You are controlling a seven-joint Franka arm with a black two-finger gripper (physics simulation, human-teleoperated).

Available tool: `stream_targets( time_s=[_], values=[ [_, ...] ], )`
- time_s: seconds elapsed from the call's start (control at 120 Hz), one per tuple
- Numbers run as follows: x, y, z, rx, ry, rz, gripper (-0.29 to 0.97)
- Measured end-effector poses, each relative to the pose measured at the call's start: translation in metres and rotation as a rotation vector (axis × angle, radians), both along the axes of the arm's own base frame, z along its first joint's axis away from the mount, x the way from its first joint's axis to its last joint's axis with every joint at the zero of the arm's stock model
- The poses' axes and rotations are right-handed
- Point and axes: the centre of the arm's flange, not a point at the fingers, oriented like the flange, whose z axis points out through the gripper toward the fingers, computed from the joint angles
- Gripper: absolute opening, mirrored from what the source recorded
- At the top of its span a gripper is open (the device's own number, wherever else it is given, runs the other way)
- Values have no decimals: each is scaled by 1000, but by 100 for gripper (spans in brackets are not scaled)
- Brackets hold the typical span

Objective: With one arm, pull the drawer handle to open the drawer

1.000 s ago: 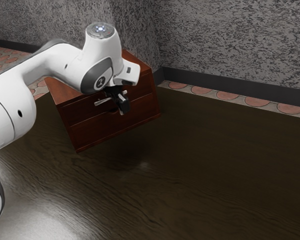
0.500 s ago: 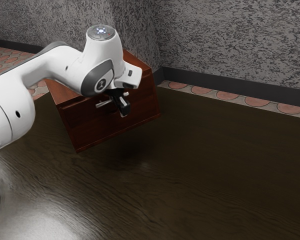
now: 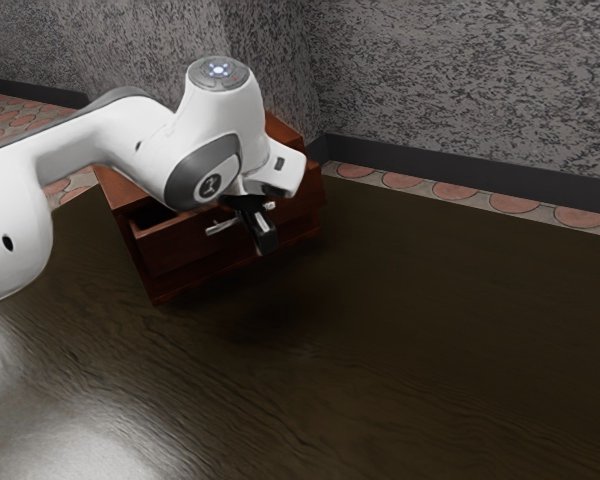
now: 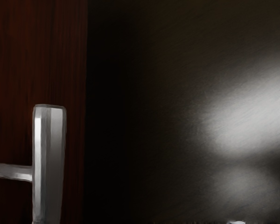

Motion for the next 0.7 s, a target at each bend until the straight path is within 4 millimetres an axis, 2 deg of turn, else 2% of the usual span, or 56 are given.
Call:
stream_targets(
  time_s=[0.058,0.133,0.267,0.383,0.7],
  values=[
    [-7,-10,6,4,-4,-9,45],
    [-12,-16,7,5,-1,-10,48],
    [-17,-19,-6,1,19,-4,52],
    [-22,-37,1,0,6,-21,45],
    [-37,-72,-4,-4,12,-51,51]
  ],
)
